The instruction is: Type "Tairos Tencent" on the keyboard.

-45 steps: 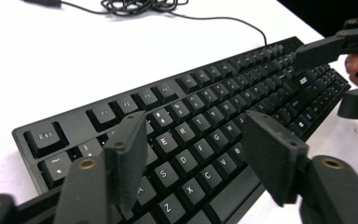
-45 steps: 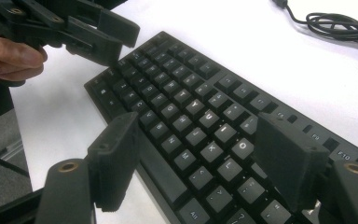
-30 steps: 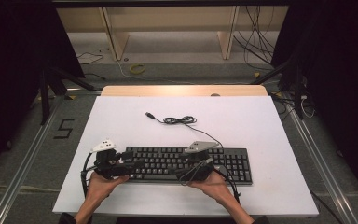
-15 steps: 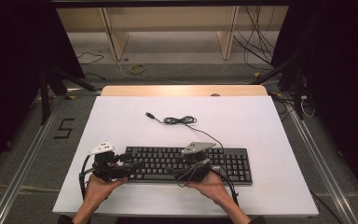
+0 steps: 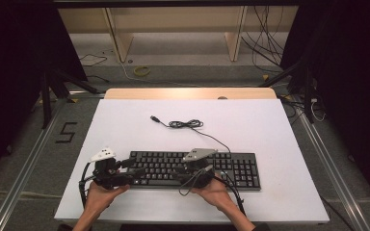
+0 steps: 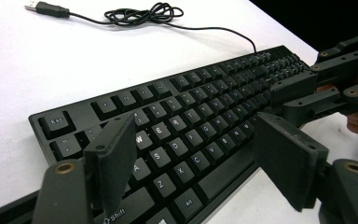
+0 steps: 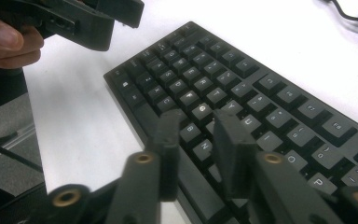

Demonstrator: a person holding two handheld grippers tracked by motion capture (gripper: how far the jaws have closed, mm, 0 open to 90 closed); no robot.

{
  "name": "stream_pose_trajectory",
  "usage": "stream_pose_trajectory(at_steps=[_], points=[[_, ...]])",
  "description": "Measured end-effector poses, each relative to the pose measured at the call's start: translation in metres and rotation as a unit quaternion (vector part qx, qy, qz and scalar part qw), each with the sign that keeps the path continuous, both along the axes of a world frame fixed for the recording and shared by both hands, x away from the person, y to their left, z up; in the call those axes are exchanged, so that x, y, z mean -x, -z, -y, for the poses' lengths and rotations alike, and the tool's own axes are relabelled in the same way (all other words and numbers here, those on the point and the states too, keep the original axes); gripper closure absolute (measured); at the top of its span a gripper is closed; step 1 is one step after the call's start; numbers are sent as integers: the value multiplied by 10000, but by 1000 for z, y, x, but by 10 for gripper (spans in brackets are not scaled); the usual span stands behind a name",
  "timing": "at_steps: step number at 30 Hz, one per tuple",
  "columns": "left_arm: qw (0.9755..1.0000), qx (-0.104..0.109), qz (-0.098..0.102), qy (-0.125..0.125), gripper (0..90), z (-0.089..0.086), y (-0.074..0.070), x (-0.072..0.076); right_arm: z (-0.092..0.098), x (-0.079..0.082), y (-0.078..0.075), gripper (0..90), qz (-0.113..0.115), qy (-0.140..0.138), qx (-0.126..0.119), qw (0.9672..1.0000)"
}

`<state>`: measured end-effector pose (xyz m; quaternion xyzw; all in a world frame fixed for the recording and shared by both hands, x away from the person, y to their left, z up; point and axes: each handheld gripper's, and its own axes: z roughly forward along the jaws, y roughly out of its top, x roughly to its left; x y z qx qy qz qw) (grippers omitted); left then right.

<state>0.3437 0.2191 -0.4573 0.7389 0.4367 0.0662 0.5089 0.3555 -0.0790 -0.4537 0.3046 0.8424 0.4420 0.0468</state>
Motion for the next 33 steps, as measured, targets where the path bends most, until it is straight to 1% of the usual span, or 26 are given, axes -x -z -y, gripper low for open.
stream_pose_trajectory(at_steps=[5, 8, 10, 18, 29, 31, 33], points=[[10000, -31, -11, 17, 301, -2, 1, 2, -3, 0, 2, 849, 0, -42, 76, 10000], [10000, -28, -18, 16, 301, -3, 1, 3, -4, 0, 3, 883, -5, -70, 106, 9999], [10000, -31, -26, 7, 300, -3, 1, 3, -6, 1, 5, 900, 21, -82, 186, 9998], [10000, -24, -45, -12, 301, -6, 2, 5, -13, 0, 15, 900, -64, -149, 386, 9991], [10000, -42, -64, -9, 301, -7, 3, 5, -17, -1, 22, 900, -132, -197, 490, 9985], [10000, -47, -65, -7, 301, -7, 3, 5, -18, -1, 22, 900, -176, -183, 506, 9984], [10000, -38, -73, -18, 301, -7, 3, 5, -18, -1, 23, 900, -158, -197, 534, 9983]])
